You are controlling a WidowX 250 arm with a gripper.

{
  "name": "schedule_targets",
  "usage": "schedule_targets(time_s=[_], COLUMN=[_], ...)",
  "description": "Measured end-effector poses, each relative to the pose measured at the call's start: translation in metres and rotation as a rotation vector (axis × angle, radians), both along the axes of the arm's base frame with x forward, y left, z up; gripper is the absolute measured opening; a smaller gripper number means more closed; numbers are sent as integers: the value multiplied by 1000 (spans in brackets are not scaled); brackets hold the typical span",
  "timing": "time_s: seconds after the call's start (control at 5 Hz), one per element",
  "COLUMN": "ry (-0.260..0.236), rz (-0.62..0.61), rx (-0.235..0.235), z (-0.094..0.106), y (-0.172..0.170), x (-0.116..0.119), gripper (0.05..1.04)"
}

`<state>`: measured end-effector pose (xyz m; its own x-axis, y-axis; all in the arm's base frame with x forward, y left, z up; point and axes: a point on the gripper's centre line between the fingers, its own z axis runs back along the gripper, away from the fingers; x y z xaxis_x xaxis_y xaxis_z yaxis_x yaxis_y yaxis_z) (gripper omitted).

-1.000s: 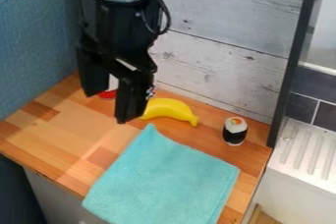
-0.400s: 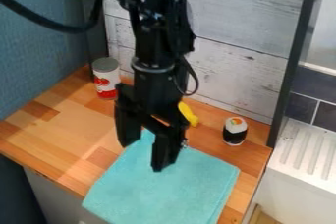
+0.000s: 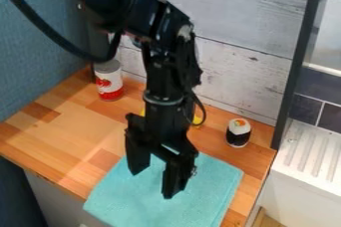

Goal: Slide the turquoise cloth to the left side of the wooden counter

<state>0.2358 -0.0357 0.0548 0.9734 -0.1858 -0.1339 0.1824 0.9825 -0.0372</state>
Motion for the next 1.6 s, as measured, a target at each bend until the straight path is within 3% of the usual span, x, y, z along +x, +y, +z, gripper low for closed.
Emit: schedule_targets(time_s=[0.2,0.6,1.0,1.4,1.6], ry=[38,67,93,159,212], rz=[-10,-15,94,203,230], rx=[3,-2,-25,72,96], z=[-20,-43,-50,-52,-52], y=[0,5,34,116,150], x=[0,0,0,-8,-18], gripper=[1007,1007,1007,1007,1007])
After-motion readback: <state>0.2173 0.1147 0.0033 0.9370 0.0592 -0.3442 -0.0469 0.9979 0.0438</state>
